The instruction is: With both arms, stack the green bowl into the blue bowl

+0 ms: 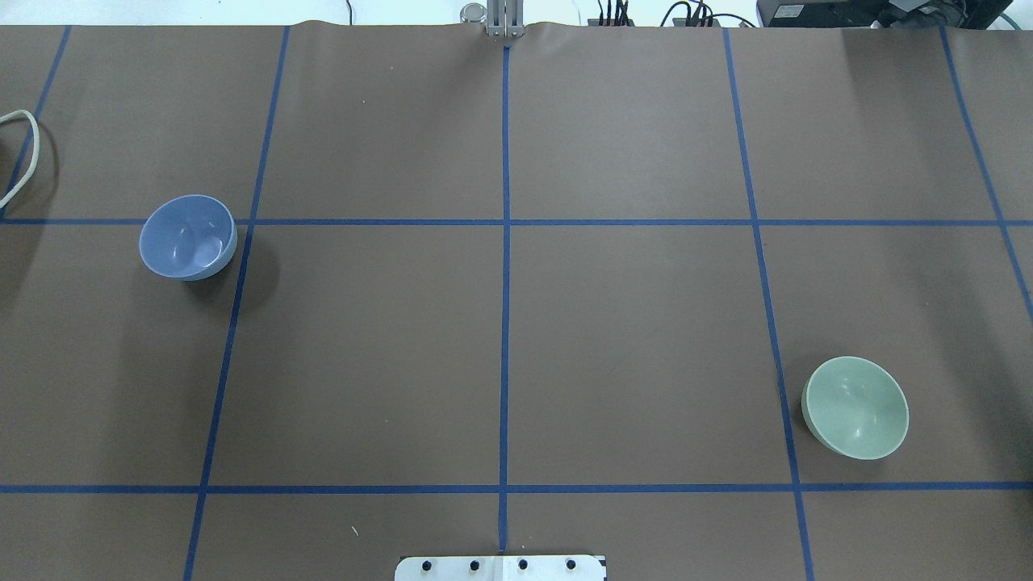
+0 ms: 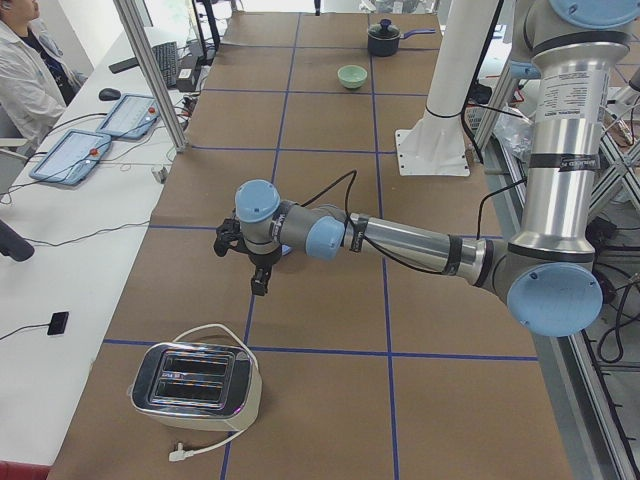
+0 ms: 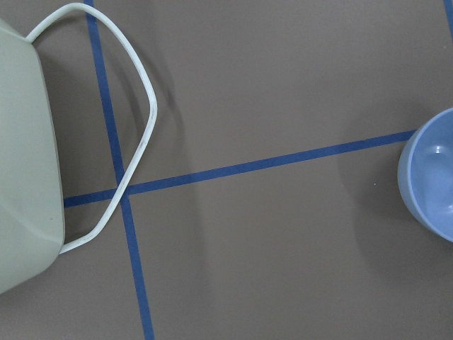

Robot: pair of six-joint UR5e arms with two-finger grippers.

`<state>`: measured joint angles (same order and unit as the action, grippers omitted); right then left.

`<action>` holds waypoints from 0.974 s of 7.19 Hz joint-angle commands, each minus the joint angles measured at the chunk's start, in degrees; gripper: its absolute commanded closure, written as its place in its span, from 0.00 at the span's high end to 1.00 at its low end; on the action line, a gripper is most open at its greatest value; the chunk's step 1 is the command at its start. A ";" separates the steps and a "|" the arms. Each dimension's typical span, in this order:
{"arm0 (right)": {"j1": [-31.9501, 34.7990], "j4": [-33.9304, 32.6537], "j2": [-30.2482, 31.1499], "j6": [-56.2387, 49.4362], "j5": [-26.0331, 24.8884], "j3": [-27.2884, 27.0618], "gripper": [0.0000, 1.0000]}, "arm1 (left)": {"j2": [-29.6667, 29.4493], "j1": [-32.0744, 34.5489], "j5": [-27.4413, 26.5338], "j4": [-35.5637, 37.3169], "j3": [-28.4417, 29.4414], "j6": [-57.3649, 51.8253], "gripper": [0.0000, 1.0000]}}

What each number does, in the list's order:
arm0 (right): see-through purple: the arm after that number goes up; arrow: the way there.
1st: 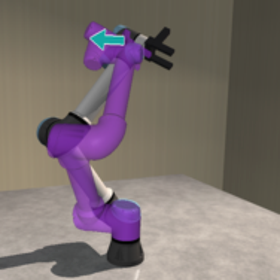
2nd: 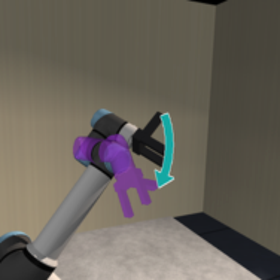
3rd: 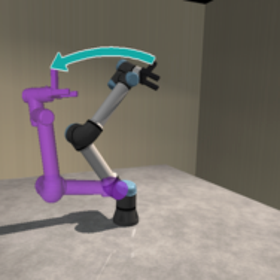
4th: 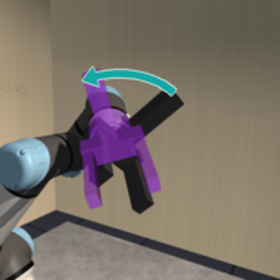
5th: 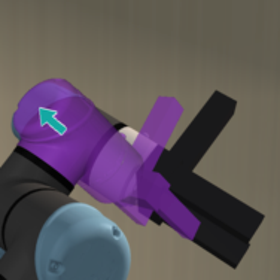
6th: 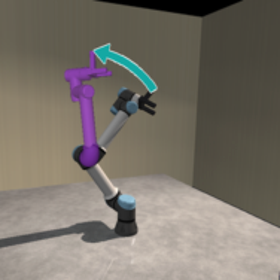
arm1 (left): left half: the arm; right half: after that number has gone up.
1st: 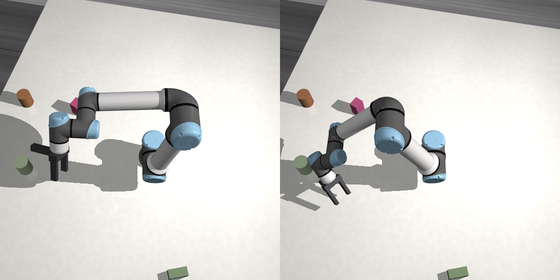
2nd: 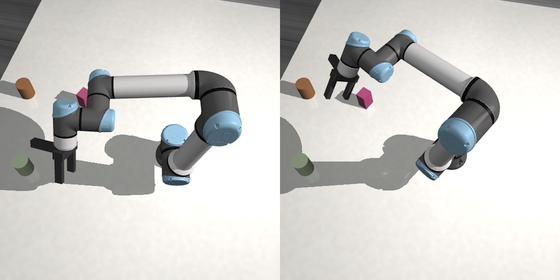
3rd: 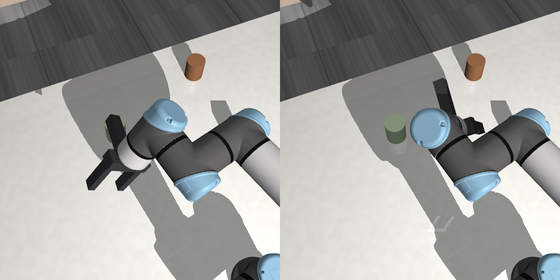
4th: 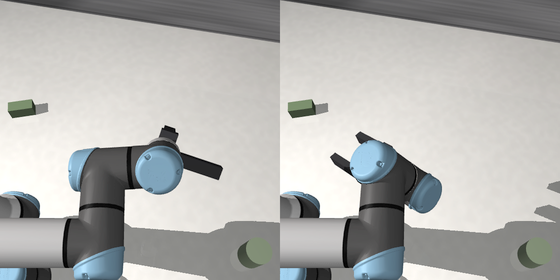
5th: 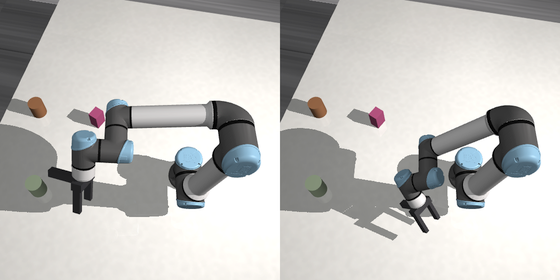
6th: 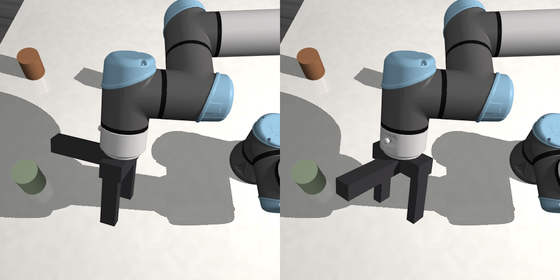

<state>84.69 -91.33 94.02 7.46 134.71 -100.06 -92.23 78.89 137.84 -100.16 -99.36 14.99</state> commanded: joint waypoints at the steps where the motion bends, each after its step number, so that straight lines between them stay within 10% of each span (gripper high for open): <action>1: -0.31 0.01 -0.16 0.01 0.20 -0.39 1.00 | -0.49 -8.36 -0.64 -10.63 0.48 15.34 0.99; 7: -4.00 8.51 -1.39 0.27 4.34 -0.66 1.00 | -7.60 -15.51 -0.82 -22.43 13.54 23.85 0.94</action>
<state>81.21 -86.08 92.44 7.69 138.87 -100.79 -97.47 64.29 137.06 -120.10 -90.44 38.76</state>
